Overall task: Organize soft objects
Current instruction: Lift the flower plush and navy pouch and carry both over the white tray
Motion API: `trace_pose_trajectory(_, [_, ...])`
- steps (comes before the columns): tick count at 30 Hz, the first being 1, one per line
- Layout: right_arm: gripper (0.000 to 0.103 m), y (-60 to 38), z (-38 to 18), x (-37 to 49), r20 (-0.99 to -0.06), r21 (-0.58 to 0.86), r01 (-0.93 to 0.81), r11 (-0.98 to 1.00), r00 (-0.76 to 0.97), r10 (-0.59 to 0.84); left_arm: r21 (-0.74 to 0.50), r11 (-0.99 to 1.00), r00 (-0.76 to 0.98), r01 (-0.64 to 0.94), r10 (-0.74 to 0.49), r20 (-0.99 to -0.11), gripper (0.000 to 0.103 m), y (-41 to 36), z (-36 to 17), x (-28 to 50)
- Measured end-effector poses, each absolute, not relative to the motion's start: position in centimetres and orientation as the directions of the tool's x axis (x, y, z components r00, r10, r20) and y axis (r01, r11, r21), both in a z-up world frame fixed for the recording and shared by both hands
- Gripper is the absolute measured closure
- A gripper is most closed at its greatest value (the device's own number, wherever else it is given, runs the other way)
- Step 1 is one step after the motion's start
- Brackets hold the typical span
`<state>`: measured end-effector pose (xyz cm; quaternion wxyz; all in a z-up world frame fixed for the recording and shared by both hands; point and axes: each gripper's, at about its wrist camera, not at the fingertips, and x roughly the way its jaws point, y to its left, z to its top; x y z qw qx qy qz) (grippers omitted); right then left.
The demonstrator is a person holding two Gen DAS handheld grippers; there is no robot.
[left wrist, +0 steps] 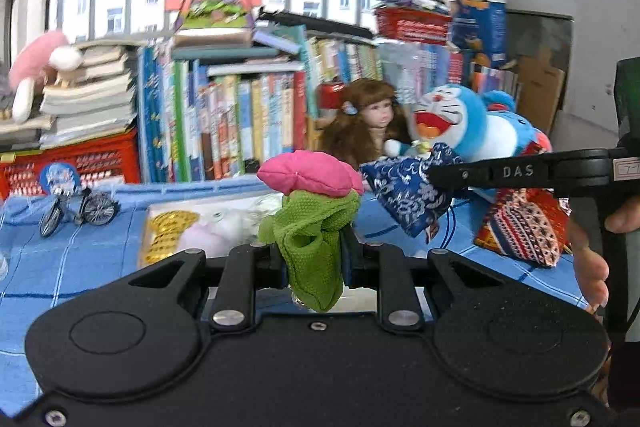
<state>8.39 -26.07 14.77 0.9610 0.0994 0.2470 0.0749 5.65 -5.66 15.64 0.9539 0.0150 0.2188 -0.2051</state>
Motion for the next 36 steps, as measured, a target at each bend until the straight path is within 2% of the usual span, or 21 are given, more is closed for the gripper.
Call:
trace_pose_trajectory(9, [0.078, -22.2, 14.7, 14.1, -0.513, 0.261, -0.151, 0.953, 0.815, 0.27, -0.133, 0.924, 0.761, 0.358, -0.371, -0.532, 0.081, 0.2, 16.5, 12.4])
trace_pose_trajectory(17, [0.077, -19.5, 14.1, 19.0, -0.564, 0.275, -0.182, 0.944, 0.764, 0.312, -0.168, 0.931, 0.676, 0.324, -0.352, -0.647, 0.081, 2.4, 15.6, 18.9])
trace_pose_trajectory(22, [0.077, -17.3, 13.7, 21.6, -0.609, 0.238, -0.19, 0.953, 0.735, 0.298, -0.186, 0.927, 0.609, 0.326, -0.357, -0.708, 0.081, 2.5, 14.4, 22.3])
trace_pose_trajectory(28, [0.077, -15.0, 11.4, 24.7, -0.723, 0.162, -0.185, 0.969, 0.647, 0.244, -0.214, 0.93, 0.535, 0.299, -0.349, -0.769, 0.081, 2.6, 11.9, 25.8])
trace_pose_trajectory(36, [0.077, -13.6, 8.4, 27.4, -0.81, 0.115, -0.181, 0.977, 0.553, 0.197, -0.211, 0.937, 0.45, 0.277, -0.321, -0.833, 0.081, 3.0, 8.0, 29.8])
